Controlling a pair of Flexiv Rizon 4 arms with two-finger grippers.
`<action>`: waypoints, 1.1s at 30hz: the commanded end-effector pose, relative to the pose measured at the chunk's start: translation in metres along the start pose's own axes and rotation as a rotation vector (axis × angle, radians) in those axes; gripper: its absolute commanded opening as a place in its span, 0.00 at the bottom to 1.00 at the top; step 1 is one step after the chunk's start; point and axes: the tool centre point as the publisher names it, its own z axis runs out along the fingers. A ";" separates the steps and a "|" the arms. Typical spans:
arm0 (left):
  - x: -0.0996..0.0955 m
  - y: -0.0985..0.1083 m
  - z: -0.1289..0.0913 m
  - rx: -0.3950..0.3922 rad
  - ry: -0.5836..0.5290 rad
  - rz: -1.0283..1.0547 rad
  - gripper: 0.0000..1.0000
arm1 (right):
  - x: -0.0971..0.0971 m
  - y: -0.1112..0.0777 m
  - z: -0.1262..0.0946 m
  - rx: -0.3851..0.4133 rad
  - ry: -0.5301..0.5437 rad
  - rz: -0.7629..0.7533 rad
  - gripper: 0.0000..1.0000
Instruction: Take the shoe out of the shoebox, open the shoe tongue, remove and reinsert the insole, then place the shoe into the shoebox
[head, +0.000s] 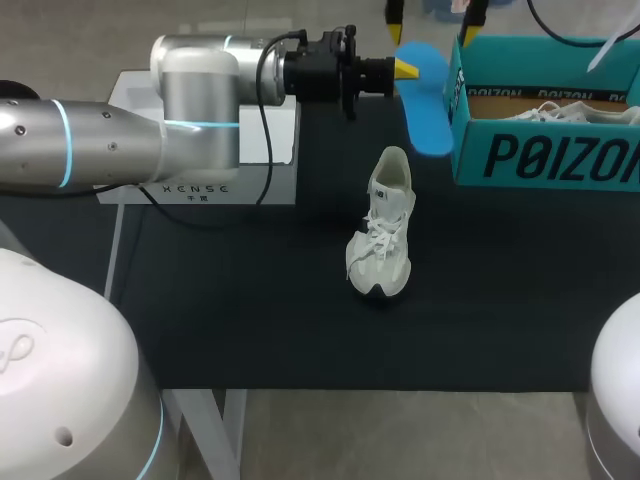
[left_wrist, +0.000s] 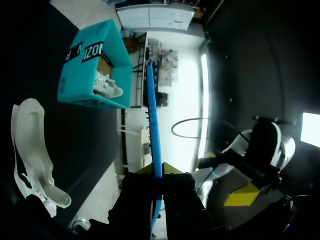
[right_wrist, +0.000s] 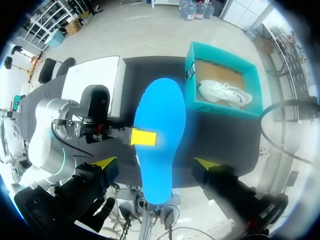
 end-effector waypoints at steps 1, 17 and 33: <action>-0.001 0.000 -0.001 -0.007 -0.003 -0.001 0.00 | 0.001 0.001 0.002 0.004 0.002 -0.001 1.00; 0.000 0.000 0.000 -0.019 -0.005 -0.001 0.00 | 0.000 0.001 0.000 0.006 0.001 -0.005 1.00; 0.000 -0.028 -0.015 0.021 0.023 -0.042 0.00 | 0.000 -0.018 -0.005 -0.003 0.015 -0.009 1.00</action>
